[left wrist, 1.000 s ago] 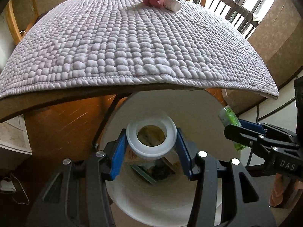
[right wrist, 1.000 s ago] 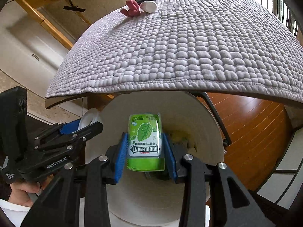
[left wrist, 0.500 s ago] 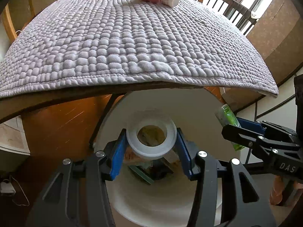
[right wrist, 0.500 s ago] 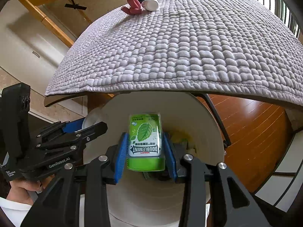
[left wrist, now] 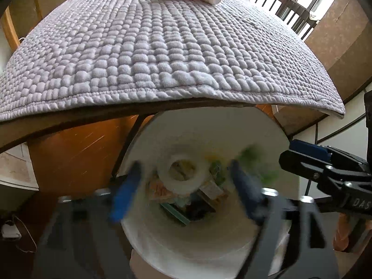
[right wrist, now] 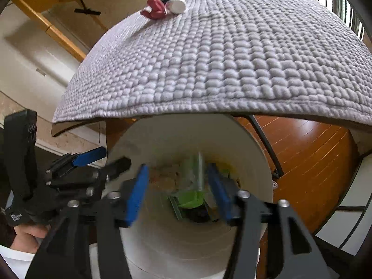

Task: Collect trash
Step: 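Open both tools to drop the green bottle and tape roll into the bin, then move both open tools back over the bedspread, then grasp the white pill bottle with the right tool while the left tool grasps the pink foam tube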

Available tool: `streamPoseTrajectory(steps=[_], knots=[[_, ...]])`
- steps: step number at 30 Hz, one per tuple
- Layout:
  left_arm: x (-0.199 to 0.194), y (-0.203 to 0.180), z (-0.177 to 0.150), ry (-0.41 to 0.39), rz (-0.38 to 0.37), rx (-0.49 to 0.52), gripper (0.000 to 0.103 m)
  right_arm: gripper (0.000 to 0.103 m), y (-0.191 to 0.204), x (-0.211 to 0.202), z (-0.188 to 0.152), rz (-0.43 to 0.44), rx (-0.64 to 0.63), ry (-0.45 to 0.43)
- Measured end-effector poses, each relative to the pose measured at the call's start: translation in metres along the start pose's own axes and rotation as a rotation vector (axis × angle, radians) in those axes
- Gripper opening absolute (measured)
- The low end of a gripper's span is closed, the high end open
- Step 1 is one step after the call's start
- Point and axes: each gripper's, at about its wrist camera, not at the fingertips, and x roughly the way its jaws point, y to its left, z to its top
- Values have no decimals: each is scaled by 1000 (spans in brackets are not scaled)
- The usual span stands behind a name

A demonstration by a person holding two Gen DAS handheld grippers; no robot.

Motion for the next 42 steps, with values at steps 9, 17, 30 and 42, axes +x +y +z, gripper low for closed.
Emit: streamPoseTrajectory(steps=[9, 17, 30, 42], knots=[[-3, 12, 6, -3, 5, -16, 88, 56, -1, -4, 6, -9, 2, -16], [-41, 10, 10, -66, -29, 62, 88, 57, 22, -37, 11, 5, -152, -88], [-87, 28, 116, -334, -26, 88, 88, 61, 24, -42, 113, -79, -242, -236], [-22, 32, 201, -254, -73, 31, 88, 49, 14, 15, 201, -118, -294, -171]])
